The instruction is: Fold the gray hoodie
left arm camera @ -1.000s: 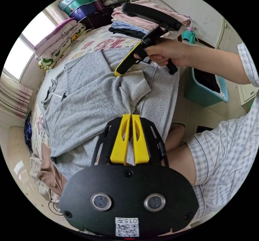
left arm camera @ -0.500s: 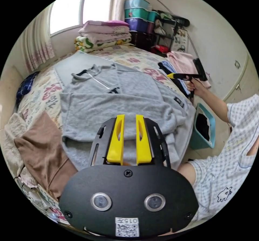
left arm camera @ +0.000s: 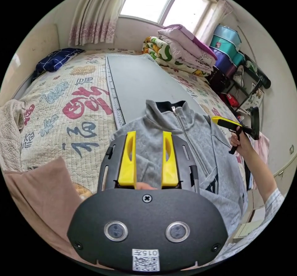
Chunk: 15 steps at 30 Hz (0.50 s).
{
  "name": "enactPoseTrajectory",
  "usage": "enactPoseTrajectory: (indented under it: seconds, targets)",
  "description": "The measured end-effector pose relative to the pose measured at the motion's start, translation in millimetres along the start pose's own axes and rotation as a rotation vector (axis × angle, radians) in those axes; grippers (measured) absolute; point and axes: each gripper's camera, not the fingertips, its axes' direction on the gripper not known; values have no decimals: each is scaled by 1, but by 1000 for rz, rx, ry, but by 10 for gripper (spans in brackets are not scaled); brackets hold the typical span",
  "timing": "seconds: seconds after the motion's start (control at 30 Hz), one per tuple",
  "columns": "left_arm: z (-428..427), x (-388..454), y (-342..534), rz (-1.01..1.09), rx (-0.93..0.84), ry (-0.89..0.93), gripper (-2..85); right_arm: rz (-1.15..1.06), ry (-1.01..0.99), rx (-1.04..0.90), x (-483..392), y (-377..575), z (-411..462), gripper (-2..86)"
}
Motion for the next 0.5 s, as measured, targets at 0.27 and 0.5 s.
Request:
enactPoseTrajectory:
  seconds: [0.27, 0.5]
  targets:
    - [77, 3, -30, 68, -89, -69, 122, 30, -1, -71, -10, -33, 65, 105]
    - [75, 34, -12, 121, -78, -132, 29, -50, 111, -75, -61, -13, 43, 13]
